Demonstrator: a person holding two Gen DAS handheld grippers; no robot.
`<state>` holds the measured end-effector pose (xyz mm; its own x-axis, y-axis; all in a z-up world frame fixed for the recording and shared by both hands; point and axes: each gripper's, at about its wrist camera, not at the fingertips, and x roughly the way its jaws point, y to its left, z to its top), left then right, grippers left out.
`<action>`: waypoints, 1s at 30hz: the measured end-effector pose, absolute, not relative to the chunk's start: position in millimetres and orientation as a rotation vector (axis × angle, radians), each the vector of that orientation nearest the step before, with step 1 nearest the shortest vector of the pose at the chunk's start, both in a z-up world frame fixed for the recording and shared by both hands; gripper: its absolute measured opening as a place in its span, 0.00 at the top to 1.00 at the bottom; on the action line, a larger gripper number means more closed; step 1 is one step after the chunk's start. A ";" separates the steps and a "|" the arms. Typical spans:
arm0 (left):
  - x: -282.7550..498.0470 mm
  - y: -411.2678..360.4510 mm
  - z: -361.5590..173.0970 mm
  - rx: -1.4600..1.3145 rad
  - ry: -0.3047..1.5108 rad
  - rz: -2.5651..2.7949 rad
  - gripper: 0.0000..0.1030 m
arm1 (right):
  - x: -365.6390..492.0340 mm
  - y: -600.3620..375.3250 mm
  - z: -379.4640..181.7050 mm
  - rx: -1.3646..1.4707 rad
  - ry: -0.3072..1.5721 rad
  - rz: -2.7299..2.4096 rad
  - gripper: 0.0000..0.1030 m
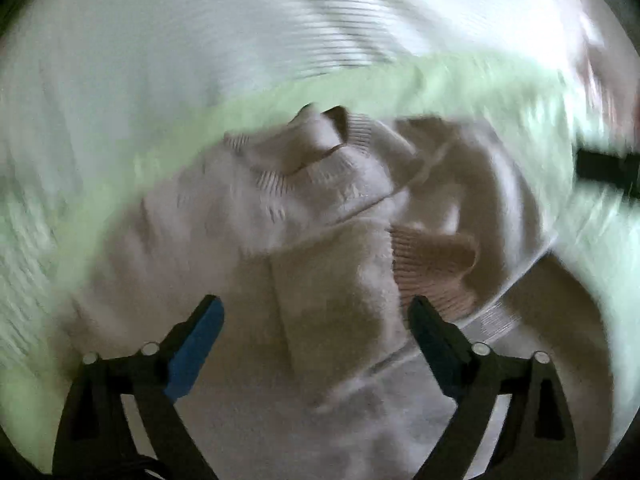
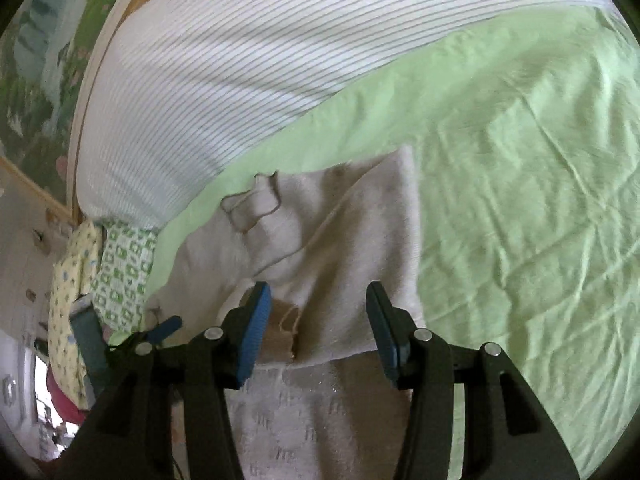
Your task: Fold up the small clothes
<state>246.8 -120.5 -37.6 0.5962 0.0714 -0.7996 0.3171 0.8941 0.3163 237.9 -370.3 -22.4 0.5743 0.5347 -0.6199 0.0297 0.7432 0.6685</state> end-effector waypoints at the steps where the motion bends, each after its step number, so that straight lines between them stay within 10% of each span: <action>1: 247.0 -128.8 -46.0 0.562 0.915 -0.140 0.07 | 238.4 -373.8 -24.6 0.701 0.926 0.319 0.51; 3: 251.0 -138.8 -67.7 0.697 0.917 -0.146 0.18 | 243.2 -374.5 -27.3 0.704 0.938 0.305 0.51; 6: 268.1 -114.9 -73.6 0.562 1.031 -0.164 0.73 | 251.5 -373.4 -28.2 0.703 0.951 0.283 0.51; 17: 243.9 90.9 -49.5 -0.346 1.055 0.141 0.44 | 261.3 -369.5 -25.0 0.663 0.940 0.261 0.51; 22: 237.9 25.5 -32.3 -0.066 1.013 0.002 0.17 | 262.2 -368.1 -33.6 0.684 0.955 0.249 0.51; 30: 240.4 -104.3 -64.6 0.699 0.846 -0.098 0.13 | 265.1 -368.9 -41.0 0.692 0.973 0.245 0.51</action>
<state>240.4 -104.3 -64.6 0.6724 0.1879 -0.7160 0.3464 0.7749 0.5287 265.1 -368.9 -41.0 0.5558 0.4857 -0.6746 0.1087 0.7621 0.6383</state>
